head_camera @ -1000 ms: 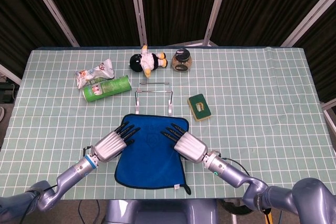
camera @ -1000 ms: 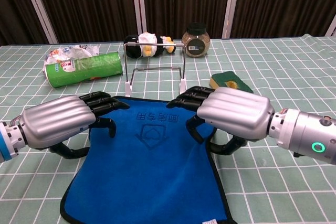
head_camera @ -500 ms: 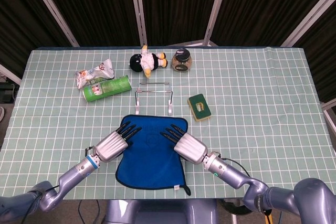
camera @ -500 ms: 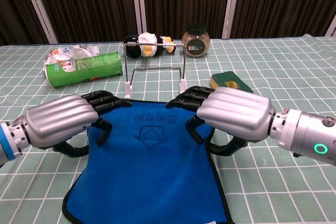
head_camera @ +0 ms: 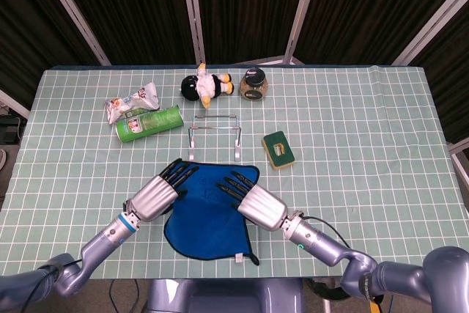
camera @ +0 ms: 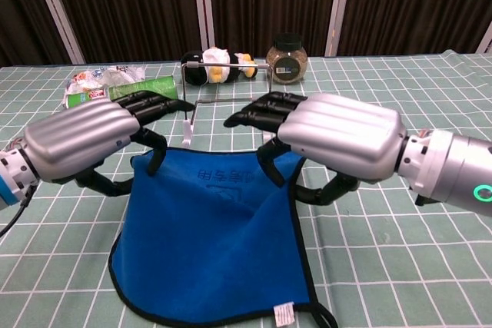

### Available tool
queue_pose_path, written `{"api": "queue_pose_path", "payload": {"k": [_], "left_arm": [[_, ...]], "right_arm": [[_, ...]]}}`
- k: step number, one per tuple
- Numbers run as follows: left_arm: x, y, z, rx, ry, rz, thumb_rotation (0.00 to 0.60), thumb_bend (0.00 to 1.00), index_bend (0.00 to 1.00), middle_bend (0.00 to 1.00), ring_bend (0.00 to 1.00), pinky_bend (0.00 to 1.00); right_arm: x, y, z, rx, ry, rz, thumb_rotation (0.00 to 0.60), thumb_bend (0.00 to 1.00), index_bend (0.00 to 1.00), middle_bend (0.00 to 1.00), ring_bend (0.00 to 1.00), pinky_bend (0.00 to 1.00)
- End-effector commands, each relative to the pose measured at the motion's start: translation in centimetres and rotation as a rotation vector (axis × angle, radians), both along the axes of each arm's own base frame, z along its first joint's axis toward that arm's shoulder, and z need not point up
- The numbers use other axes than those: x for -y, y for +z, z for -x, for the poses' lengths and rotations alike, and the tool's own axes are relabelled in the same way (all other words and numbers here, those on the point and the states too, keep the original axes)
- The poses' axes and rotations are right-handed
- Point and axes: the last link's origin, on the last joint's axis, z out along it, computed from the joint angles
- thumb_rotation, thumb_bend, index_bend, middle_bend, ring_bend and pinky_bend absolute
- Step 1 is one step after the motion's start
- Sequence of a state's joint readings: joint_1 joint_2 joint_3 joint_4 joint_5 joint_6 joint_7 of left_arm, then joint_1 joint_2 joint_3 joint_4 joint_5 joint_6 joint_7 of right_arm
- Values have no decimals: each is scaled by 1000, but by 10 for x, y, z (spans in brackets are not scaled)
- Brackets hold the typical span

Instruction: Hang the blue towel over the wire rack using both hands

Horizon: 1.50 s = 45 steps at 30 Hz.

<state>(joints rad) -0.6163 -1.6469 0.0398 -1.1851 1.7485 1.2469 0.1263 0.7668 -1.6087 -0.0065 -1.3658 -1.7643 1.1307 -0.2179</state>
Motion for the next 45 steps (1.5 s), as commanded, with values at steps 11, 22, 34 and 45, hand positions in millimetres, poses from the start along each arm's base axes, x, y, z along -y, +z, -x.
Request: {"api": "queue_pose_path", "payload": {"k": [11, 22, 34, 45], "left_arm": [[-36, 84, -66, 230, 29, -177, 600, 489, 816, 0, 0, 0], [-85, 131, -94, 263, 111, -283, 600, 489, 815, 0, 0, 0], [-121, 134, -103, 275, 177, -330, 600, 495, 815, 0, 0, 0], [-134, 111, -78, 255, 261, -295, 600, 496, 815, 0, 0, 0]], "right_arm": [[38, 81, -74, 152, 6, 139, 600, 508, 647, 42, 0, 0], [83, 123, -117, 202, -62, 226, 600, 508, 647, 43, 0, 0], [131, 111, -119, 190, -166, 251, 600, 508, 647, 51, 0, 0], [157, 83, -84, 162, -258, 230, 600, 506, 647, 58, 0, 0]]}}
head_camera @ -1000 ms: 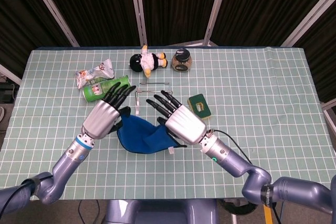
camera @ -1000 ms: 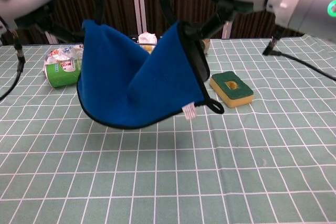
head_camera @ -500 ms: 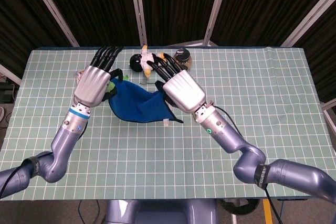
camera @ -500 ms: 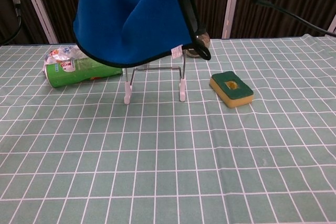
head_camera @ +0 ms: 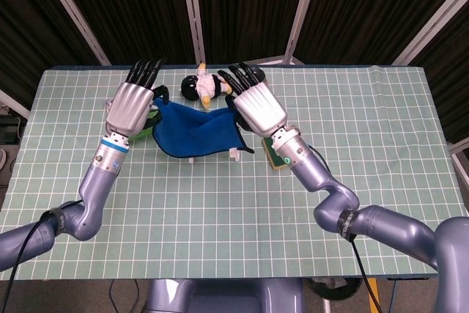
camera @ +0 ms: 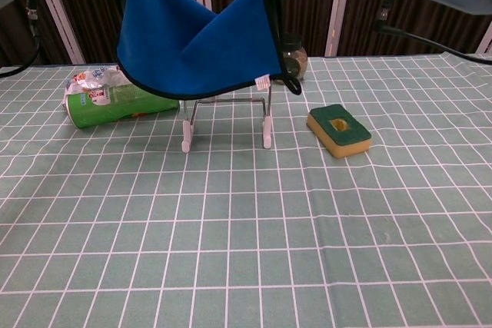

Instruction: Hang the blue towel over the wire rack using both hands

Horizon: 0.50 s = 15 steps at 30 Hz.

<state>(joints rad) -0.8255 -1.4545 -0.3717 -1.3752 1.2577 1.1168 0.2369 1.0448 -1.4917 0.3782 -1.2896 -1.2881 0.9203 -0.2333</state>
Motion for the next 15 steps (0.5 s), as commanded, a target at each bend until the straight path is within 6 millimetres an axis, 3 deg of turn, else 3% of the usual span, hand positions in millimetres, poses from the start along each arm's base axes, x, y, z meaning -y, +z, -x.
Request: {"api": "queue_pose_path", "payload": {"k": [1, 7, 15], "left_arm": [[-3, -14, 11, 14, 41, 40, 600, 496, 816, 0, 0, 0], [-4, -26, 26, 14, 71, 60, 600, 495, 815, 0, 0, 0], [-8, -34, 41, 34, 126, 89, 600, 498, 815, 0, 0, 0]], "right_arm": [[6, -18, 18, -4, -45, -38, 600, 506, 647, 58, 0, 0], [9, -31, 37, -34, -46, -60, 600, 495, 646, 64, 0, 0], [13, -43, 45, -25, -63, -64, 600, 493, 647, 71, 0, 0]]}}
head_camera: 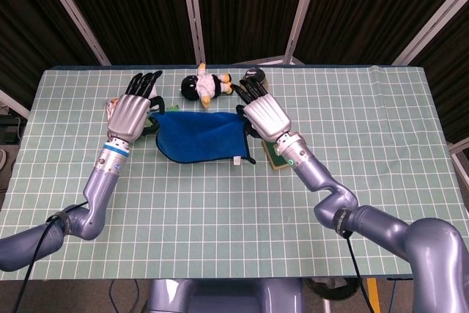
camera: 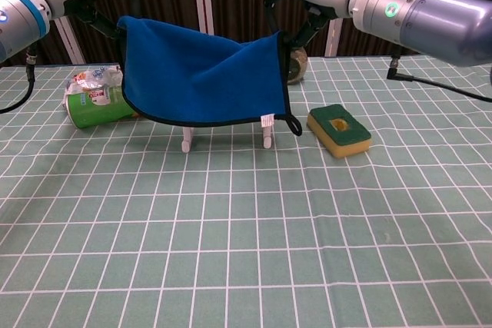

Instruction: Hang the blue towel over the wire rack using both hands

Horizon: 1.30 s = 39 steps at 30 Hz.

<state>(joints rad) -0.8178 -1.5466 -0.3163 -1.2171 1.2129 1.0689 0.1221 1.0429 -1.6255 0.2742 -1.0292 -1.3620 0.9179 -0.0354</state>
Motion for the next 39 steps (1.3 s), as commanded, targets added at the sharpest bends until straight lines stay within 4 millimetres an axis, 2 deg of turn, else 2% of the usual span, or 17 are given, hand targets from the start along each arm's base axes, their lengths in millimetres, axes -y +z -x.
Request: {"api": "queue_pose_path", "payload": {"k": [1, 13, 25, 32, 34, 36, 39], "left_arm": [[-1, -3, 3, 4, 11, 10, 600, 496, 815, 0, 0, 0], [-6, -17, 6, -7, 30, 35, 600, 495, 814, 0, 0, 0], [-9, -29, 9, -15, 47, 58, 600, 495, 801, 0, 0, 0], [-11, -35, 10, -26, 66, 72, 600, 497, 764, 0, 0, 0], [-11, -36, 10, -32, 75, 79, 600, 497, 711, 0, 0, 0], [-11, -38, 10, -30, 85, 93, 600, 496, 565, 0, 0, 0], [-11, -39, 10, -32, 97, 102, 600, 483, 230, 0, 0, 0]], "right_arm": [[0, -4, 1, -1, -1, -2, 600, 493, 647, 71, 0, 0], [5, -16, 8, -5, -33, -13, 600, 489, 647, 71, 0, 0], [7, -20, 20, -6, -52, -20, 600, 485, 647, 71, 0, 0], [8, -23, 25, -15, -61, -29, 600, 439, 651, 71, 0, 0], [8, -24, 26, -13, -66, -30, 600, 401, 653, 71, 0, 0], [8, -24, 27, -14, -69, -32, 600, 328, 651, 71, 0, 0], [8, -24, 29, -15, -74, -39, 600, 229, 632, 71, 0, 0]]}}
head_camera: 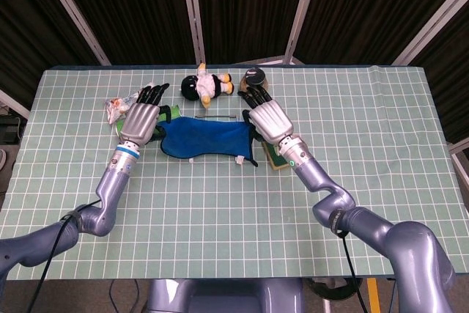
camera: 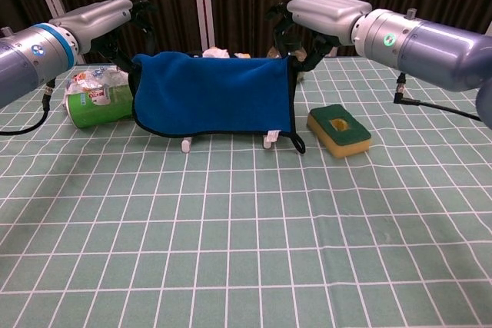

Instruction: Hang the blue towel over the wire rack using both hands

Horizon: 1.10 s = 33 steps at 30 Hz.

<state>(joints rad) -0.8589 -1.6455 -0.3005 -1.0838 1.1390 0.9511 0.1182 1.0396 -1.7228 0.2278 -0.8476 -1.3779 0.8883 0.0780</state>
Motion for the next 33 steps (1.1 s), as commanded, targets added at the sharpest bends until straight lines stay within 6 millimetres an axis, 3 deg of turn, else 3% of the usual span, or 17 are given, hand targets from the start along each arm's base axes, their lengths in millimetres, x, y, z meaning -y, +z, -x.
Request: {"api": "queue_pose_path", "payload": {"k": [1, 3, 6, 10, 15, 23, 31, 33], "left_arm": [[0, -1, 0, -6, 11, 9, 600, 470, 166, 0, 0, 0], [0, -2, 0, -9, 22, 19, 600, 416, 35, 0, 0, 0], [0, -3, 1, -10, 36, 27, 600, 365, 0, 0, 0, 0], [1, -1, 4, -13, 55, 30, 600, 324, 0, 0, 0, 0], [5, 7, 15, -44, 88, 36, 600, 302, 0, 0, 0, 0], [22, 36, 45, -54, 168, 13, 600, 297, 0, 0, 0, 0], [60, 81, 70, 44, 165, -73, 600, 295, 0, 0, 0, 0], [81, 99, 79, 67, 159, -116, 600, 287, 0, 0, 0, 0]], "right_arm": [[0, 1, 2, -2, -4, -3, 600, 205, 615, 71, 0, 0], [0, 2, 4, -5, -8, -2, 600, 158, 455, 72, 0, 0], [0, 3, 7, -5, -17, -3, 600, 131, 290, 71, 0, 0], [-3, 7, 11, -8, -20, -4, 600, 106, 288, 58, 0, 0], [-9, 14, 19, -21, -15, 10, 600, 5, 276, 28, 0, 0], [-29, 35, 39, -20, -35, 32, 600, 0, 197, 0, 0, 0], [-80, 73, 64, 25, -6, 99, 600, 0, 159, 0, 0, 0], [-107, 92, 79, 65, -24, 133, 600, 0, 136, 0, 0, 0]]}}
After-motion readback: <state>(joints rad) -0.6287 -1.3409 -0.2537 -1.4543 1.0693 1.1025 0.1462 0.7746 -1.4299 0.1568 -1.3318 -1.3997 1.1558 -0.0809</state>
